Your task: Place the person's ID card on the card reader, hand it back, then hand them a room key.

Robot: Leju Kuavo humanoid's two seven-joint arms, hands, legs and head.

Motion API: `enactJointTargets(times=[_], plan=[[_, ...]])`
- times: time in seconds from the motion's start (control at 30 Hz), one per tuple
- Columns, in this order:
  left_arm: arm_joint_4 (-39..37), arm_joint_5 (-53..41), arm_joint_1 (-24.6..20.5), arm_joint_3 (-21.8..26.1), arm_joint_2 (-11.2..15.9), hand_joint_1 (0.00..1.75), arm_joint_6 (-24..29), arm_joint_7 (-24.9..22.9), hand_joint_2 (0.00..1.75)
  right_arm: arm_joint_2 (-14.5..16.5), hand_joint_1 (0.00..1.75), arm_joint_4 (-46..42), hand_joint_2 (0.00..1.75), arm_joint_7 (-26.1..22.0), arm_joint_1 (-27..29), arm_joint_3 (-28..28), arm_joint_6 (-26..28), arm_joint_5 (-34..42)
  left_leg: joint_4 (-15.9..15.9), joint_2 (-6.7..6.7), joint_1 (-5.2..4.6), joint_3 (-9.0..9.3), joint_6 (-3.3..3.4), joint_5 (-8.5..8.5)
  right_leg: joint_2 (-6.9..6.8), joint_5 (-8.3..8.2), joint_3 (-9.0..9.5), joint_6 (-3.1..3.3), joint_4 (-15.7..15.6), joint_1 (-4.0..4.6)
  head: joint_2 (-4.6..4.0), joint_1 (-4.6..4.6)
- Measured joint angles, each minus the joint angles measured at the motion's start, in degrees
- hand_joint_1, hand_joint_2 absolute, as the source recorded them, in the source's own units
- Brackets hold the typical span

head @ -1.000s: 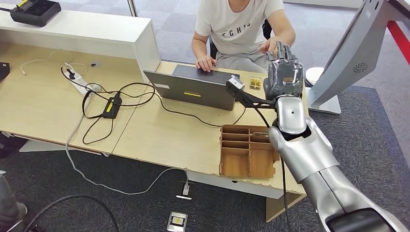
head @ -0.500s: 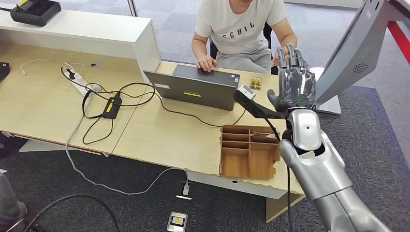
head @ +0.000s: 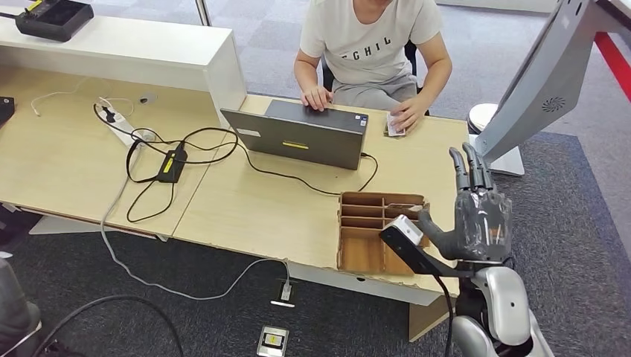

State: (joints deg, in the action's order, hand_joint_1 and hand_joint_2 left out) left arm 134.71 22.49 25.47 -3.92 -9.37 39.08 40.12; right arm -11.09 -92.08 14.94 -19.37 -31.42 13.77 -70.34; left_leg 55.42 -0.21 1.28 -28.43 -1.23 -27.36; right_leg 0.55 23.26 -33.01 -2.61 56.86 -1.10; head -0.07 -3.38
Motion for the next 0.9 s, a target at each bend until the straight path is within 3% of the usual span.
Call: enactJointTargets(times=[0.17, 0.37, 0.67, 0.9], plan=[[-0.4, 0.4, -1.2, -0.3, 1.2, 1.34, -0.3, 0.0, 1.75, -1.3, 0.00, -4.6, 1.75, -0.3, 4.4, 0.0, 0.3, 0.3, 0.0, 0.05, 0.00, -0.05, 0.00, 0.00, 0.02, -0.01, 0.01, 0.01, 0.0, -0.01, 0.00, -0.01], [-0.6, 0.2, -1.9, -0.4, 1.8, 1.34, -0.2, 0.0, 1.75, -1.5, 0.00, -5.3, 1.75, -2.6, 5.1, -0.7, 0.4, 3.3, 0.0, 0.04, 0.00, -0.08, 0.01, 0.01, 0.02, -0.01, 0.02, 0.01, 0.0, -0.01, 0.00, -0.01], [-0.5, -1.4, -2.2, -0.3, 1.3, 1.34, 0.7, 0.0, 1.75, 1.2, 0.00, 1.8, 1.75, -7.3, 0.3, -3.7, 1.6, 7.9, 0.0, 0.01, 0.02, -0.12, 0.00, 0.03, -0.01, -0.01, 0.03, 0.01, 0.0, 0.00, 0.00, 0.01], [-0.2, -1.7, -2.0, -0.3, 0.5, 1.33, 0.7, 0.0, 1.75, 3.3, 0.00, 7.2, 1.75, -7.8, -2.2, -5.3, 1.7, 8.2, 0.0, -0.03, 0.02, -0.14, 0.00, 0.04, -0.06, -0.01, 0.03, 0.01, 0.0, -0.01, 0.00, -0.01]])
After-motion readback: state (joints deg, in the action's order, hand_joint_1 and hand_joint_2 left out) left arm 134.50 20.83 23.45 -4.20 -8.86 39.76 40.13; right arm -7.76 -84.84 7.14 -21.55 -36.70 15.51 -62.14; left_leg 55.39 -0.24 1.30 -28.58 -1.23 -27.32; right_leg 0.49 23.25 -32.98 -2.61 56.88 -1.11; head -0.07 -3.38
